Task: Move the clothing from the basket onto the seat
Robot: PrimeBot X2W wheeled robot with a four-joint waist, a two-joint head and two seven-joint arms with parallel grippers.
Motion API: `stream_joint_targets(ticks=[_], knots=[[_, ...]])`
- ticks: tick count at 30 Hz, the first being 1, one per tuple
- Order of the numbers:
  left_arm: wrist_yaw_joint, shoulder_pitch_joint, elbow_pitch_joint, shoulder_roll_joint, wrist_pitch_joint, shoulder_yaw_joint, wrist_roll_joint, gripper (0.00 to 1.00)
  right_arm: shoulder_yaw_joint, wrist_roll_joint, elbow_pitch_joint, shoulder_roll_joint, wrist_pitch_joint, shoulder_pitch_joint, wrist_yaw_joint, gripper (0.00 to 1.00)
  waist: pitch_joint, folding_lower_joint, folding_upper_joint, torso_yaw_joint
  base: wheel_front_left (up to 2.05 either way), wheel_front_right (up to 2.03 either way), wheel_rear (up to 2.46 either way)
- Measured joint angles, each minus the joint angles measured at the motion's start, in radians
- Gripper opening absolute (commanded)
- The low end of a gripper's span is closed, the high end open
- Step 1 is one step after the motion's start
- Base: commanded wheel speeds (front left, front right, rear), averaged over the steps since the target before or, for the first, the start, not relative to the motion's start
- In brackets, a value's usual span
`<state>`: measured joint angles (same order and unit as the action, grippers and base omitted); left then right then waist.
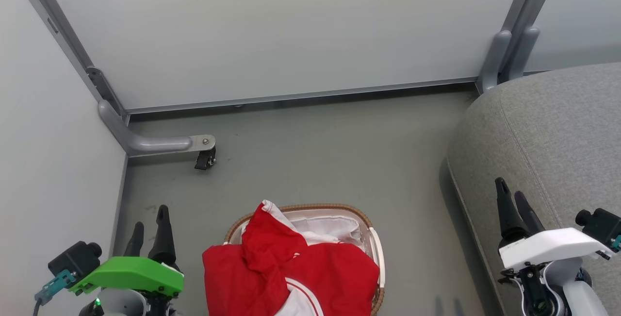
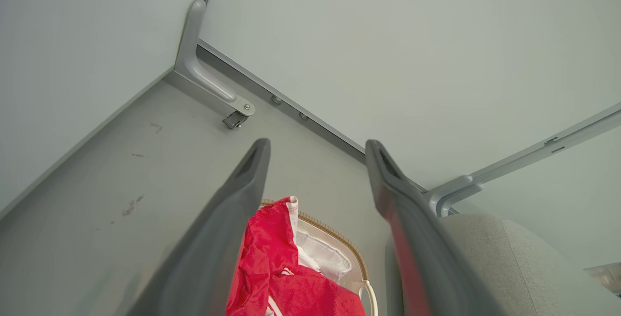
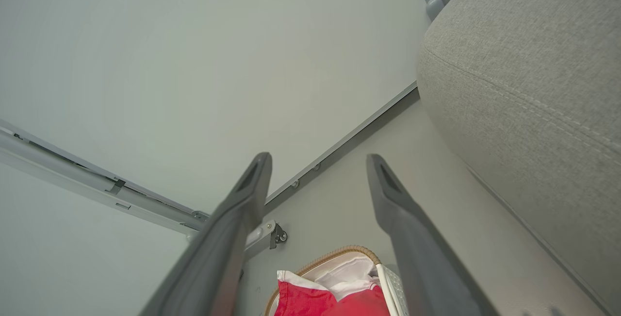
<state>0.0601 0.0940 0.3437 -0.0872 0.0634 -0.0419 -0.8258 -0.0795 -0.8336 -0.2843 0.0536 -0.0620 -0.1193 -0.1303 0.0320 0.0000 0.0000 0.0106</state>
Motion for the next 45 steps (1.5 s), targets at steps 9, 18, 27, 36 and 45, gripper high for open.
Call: stream_joint_targets(ticks=[9,18,27,36,45], knots=[[-0.034,0.001,0.01,-0.022,0.028,-0.048,0.112,1.0,0.016,0.127,-0.011,0.001,-0.028,-0.006,0.0,1.0,0.001,0.0,0.0,0.002,0.0,0.0,0.0],[-0.055,0.002,0.009,-0.026,0.054,-0.073,0.212,1.0,0.026,0.238,-0.022,0.003,-0.055,-0.007,0.0,1.0,0.004,0.0,0.0,0.004,0.0,0.0,0.0],[-0.068,0.002,-0.027,-0.029,0.08,-0.082,0.297,1.0,0.027,0.342,-0.026,0.003,-0.08,-0.011,0.0,1.0,0.007,0.0,0.0,0.005,0.0,0.0,0.0],[-0.069,0.002,-0.051,-0.029,0.102,-0.084,0.399,1.0,0.021,0.446,-0.002,0.003,-0.103,-0.021,0.0,1.0,0.011,0.0,0.0,0.006,0.0,0.0,0.0],[-0.061,0.0,-0.05,-0.028,0.123,-0.086,0.48,1.0,0.022,0.538,-0.002,0.002,-0.124,-0.024,0.0,1.0,0.006,0.0,0.0,0.007,0.0,0.0,0.0]])
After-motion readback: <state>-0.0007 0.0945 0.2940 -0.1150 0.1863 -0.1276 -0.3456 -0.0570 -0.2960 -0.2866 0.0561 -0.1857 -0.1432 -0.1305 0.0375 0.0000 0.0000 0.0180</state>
